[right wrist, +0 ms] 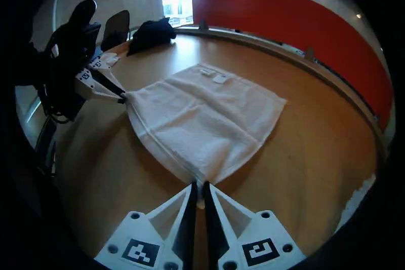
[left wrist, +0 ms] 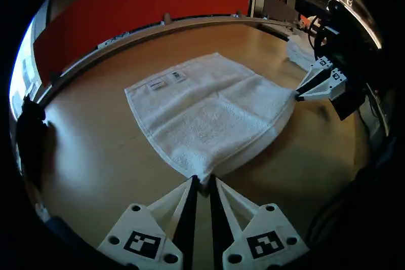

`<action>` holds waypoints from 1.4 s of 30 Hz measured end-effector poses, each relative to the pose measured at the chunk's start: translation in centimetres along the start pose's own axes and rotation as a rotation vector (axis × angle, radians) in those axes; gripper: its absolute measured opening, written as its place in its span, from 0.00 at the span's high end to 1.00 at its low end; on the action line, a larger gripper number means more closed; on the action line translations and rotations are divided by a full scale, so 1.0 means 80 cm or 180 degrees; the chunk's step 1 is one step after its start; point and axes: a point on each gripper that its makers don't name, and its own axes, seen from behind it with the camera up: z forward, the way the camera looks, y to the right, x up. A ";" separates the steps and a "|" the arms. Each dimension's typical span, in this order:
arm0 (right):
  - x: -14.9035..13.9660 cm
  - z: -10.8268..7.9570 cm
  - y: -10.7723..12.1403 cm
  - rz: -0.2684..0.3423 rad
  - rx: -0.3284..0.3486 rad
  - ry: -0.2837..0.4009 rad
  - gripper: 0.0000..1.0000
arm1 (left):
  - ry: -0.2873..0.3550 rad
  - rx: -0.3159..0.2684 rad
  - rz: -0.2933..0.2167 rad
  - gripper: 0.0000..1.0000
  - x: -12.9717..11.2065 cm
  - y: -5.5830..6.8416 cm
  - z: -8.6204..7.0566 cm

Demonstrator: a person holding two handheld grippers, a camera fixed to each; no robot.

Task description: Fold towel

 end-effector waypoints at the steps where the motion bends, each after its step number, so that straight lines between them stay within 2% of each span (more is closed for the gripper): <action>1: 0.003 -0.002 0.000 0.0004 -0.0005 0.0013 0.90 | 0.0005 0.0005 -0.0010 0.84 0.002 0.000 -0.003; 14: 0.044 -0.044 -0.002 0.0012 -0.0030 0.0178 0.90 | 0.0062 -0.0017 -0.0216 0.84 0.031 0.009 -0.046; 25: 0.068 -0.077 -0.013 -0.0010 -0.0010 0.0265 0.90 | 0.0041 -0.0063 -0.0269 0.84 0.043 0.019 -0.080; 35: 0.074 -0.095 -0.019 0.0004 0.0006 0.0276 0.90 | 0.0023 -0.0106 -0.0361 0.84 0.050 0.027 -0.098; 42: 0.080 -0.106 -0.023 -0.0009 0.0013 0.0284 0.90 | -0.0001 -0.0109 -0.0365 0.84 0.052 0.032 -0.109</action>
